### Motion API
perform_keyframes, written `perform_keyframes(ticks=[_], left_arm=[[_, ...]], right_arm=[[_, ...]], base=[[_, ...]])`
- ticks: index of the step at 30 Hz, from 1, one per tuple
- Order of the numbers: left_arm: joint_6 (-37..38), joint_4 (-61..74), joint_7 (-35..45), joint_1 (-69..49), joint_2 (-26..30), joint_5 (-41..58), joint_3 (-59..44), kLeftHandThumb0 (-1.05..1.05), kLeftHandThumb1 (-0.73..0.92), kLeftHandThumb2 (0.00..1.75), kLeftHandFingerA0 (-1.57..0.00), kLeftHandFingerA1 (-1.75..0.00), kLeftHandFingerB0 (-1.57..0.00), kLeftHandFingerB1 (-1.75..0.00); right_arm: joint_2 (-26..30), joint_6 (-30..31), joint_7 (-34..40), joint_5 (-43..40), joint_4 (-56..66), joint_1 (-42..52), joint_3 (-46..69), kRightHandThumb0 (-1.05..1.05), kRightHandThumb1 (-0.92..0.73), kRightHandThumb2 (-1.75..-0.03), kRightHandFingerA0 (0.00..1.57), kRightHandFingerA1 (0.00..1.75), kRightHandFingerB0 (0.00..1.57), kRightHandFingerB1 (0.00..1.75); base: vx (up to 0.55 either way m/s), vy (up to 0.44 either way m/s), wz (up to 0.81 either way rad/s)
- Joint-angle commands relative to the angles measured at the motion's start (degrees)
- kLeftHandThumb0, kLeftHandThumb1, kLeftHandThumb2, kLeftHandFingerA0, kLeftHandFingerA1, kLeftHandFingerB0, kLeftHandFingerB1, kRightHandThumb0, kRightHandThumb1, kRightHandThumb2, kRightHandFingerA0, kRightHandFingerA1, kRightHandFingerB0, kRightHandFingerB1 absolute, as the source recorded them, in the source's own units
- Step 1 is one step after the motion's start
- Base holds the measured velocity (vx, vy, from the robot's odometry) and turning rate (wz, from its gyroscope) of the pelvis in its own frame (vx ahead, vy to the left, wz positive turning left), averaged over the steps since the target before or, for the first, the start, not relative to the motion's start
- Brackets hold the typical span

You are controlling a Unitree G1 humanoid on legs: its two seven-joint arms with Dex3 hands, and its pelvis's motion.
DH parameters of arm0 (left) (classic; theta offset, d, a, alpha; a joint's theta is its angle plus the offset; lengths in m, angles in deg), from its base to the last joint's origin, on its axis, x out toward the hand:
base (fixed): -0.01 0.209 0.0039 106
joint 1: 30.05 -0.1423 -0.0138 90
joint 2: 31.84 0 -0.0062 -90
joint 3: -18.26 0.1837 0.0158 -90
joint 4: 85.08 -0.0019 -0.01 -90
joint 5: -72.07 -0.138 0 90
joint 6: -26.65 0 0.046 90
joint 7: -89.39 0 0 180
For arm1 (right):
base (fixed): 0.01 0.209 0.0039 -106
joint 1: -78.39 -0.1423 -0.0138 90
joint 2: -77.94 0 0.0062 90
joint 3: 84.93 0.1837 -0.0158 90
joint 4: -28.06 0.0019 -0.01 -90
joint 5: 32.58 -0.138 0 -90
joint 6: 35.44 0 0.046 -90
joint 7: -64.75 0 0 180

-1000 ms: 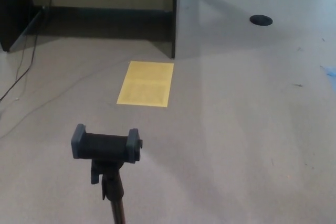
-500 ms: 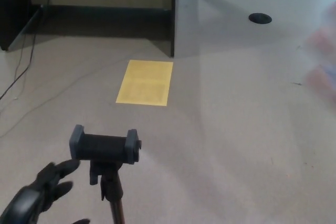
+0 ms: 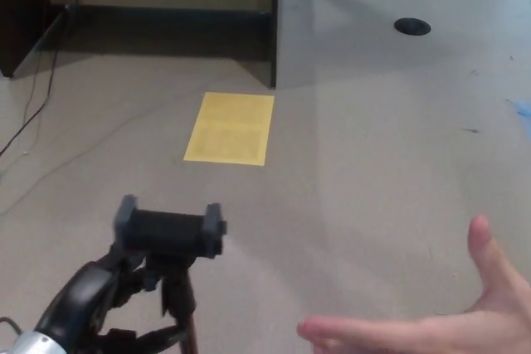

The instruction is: There is a tripod standing in front of the robot and the robot extends its left arm to grab it. It lifts the tripod and passes it to a person.

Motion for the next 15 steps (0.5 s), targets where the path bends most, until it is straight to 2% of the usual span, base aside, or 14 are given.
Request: perform_keyframes(ticks=[1, 3, 4, 6, 15], left_arm=[[-1.1, -0.3, 3.0, 0.5, 0.2, 0.4, 1.3, -0.35, 0.35, 0.61, -0.13, -0.42, -0.07, -0.19], [-3.3, 0.2, 3.4, 0.6, -0.1, 0.5, 2.1, -0.35, 0.4, 0.61, -0.12, -0.41, -0.04, -0.21], [-3.7, 0.1, 3.4, 0.9, -0.3, 0.2, 2.6, -0.34, 0.36, 0.59, -0.12, -0.4, -0.08, -0.21], [-4.4, 0.2, 3.2, 1.1, -0.4, -0.1, 3.1, -0.34, 0.34, 0.59, -0.12, -0.4, -0.07, -0.21], [-3.7, -3.4, 3.2, 4.6, 1.0, -1.8, 3.7, -0.33, 0.36, 0.61, -0.14, -0.41, -0.08, -0.22]], right_arm=[[1.3, -0.3, -1.0, -0.4, 0.4, 0.5, 0.2, -0.34, -0.7, -0.64, 0.7, 0.44, 0.31, 0.32], [1.1, -0.9, -1.0, -0.5, 0.0, 0.8, 0.3, -0.32, -0.68, -0.61, 0.71, 0.42, 0.31, 0.31], [1.1, -0.8, -1.0, -0.6, 0.1, 0.8, 0.4, -0.33, -0.68, -0.61, 0.7, 0.42, 0.31, 0.31], [1.2, -0.5, -1.0, -0.4, 0.2, 0.8, 0.3, -0.36, -0.69, -0.64, 0.7, 0.44, 0.31, 0.32], [1.5, 0.8, -1.2, 0.0, -0.9, -2.9, 0.2, -0.32, -0.68, -0.61, 0.69, 0.42, 0.33, 0.32]], base=[[0.0, 0.0, 0.0], [0.0, 0.0, 0.0], [0.0, 0.0, 0.0], [0.0, 0.0, 0.0], [0.0, 0.0, 0.0]])
